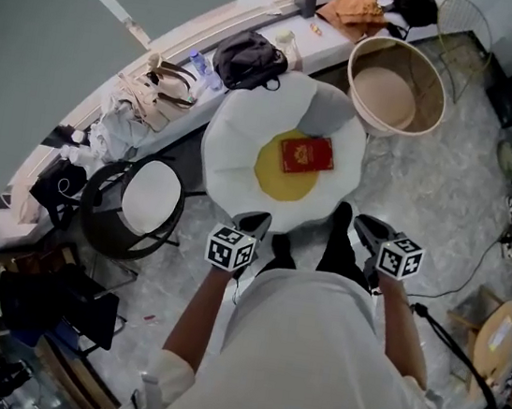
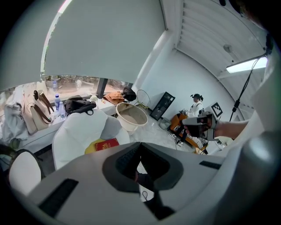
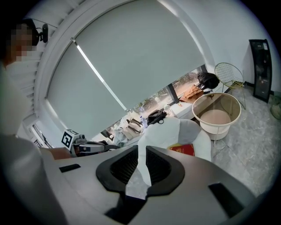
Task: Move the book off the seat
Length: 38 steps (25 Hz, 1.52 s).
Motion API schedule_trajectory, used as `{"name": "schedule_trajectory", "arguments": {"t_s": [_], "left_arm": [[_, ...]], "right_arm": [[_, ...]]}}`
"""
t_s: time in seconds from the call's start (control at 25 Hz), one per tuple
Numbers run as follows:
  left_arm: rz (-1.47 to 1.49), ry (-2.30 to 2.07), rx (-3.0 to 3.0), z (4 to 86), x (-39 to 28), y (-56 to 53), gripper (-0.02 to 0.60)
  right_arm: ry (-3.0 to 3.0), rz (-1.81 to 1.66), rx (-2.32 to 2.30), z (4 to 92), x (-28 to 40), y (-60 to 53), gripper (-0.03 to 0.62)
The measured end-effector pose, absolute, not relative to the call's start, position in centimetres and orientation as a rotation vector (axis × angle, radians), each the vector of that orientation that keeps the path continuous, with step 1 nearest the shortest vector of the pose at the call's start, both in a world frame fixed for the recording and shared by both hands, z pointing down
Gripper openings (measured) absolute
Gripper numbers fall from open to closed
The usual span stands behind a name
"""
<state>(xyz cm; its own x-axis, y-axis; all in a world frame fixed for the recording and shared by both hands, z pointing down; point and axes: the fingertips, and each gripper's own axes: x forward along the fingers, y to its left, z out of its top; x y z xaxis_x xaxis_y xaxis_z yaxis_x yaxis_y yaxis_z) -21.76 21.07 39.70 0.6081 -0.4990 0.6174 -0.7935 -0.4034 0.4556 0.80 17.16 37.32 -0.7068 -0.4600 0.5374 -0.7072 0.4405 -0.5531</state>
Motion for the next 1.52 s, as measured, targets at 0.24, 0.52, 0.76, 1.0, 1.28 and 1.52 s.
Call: {"name": "schedule_trajectory", "arguments": {"t_s": [0.24,0.52,0.76,1.0,1.28,1.52], "left_arm": [[0.469,-1.098,2.011,40.0,-20.1,18.7,0.003],[0.398,-1.188,1.903,41.7,-15.7,16.8,0.003],[0.391,-1.216,1.866,44.0,-13.2,13.8,0.003],[0.39,-1.248,1.805,46.3,-11.6,12.0,0.003],[0.378,-1.247,1.786,50.7,-10.1,9.5,0.005],[0.359,-1.215,1.773,56.4,-9.2,7.9,0.006]], "right_arm": [[-2.384,1.116,0.861,38.2,1.9,13.2,0.058],[-2.365,1.079,0.664,39.8,4.5,9.5,0.058],[-2.35,1.068,0.587,41.8,6.1,6.0,0.058],[-2.307,1.096,0.505,44.5,7.5,3.8,0.058],[-2.267,1.137,0.475,49.0,8.0,1.3,0.058],[-2.219,1.16,0.47,54.8,7.3,0.3,0.075]]}}
